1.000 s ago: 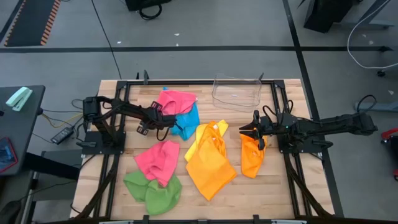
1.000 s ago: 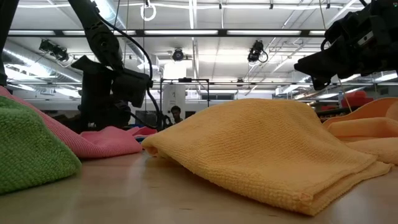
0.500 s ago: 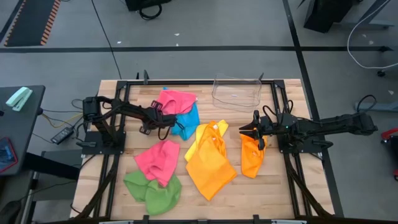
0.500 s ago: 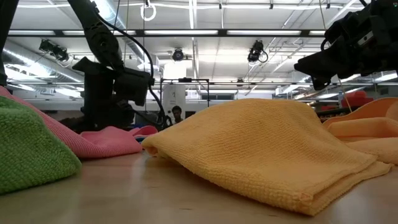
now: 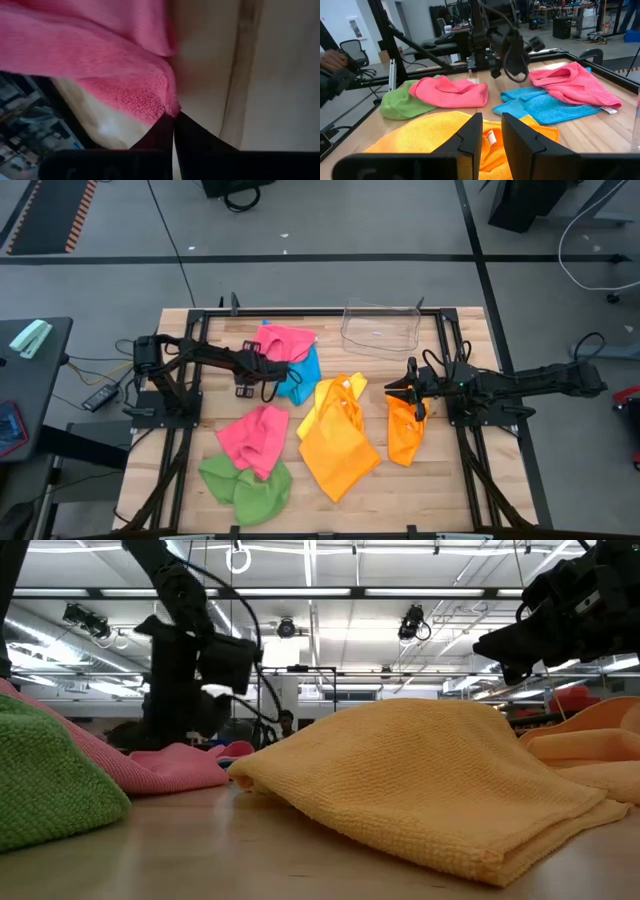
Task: Fold microfiber towels
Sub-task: Fold the top pink microfiber cloth
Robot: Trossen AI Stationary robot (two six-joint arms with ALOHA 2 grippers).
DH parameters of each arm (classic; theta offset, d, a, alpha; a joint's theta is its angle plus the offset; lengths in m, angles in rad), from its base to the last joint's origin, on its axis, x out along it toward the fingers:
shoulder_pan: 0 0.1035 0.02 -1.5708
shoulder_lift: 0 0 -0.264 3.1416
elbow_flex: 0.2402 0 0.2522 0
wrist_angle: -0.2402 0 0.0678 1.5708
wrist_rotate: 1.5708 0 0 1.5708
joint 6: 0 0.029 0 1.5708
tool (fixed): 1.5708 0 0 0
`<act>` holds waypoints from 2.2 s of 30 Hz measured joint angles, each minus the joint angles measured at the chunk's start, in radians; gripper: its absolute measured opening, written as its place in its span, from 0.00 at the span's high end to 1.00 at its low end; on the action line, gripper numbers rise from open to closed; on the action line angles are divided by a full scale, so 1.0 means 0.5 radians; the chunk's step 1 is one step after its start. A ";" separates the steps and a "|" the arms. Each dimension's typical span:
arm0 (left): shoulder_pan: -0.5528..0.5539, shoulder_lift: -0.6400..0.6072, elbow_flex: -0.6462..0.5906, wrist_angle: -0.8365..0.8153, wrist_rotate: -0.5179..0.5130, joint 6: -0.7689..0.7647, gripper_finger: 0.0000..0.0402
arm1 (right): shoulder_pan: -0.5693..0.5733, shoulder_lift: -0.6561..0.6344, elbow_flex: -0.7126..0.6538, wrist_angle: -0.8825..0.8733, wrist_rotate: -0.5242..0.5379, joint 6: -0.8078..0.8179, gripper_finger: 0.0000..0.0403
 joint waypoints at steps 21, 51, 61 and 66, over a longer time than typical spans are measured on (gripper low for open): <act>-0.292 0.000 1.585 -1.361 0.823 -1.078 0.96 | 0.162 0.001 -0.001 0.022 -0.016 0.048 0.80; -0.518 0.000 2.735 -1.164 0.350 -1.067 0.94 | 0.310 0.911 0.751 -0.039 0.113 -0.101 0.80; -0.526 0.000 2.734 -1.119 0.349 -1.104 0.98 | 0.438 1.425 1.214 -0.248 0.238 -0.308 0.78; -0.526 0.000 2.734 -1.025 0.349 -1.089 0.97 | 0.539 1.561 1.362 -0.292 0.487 -0.408 0.69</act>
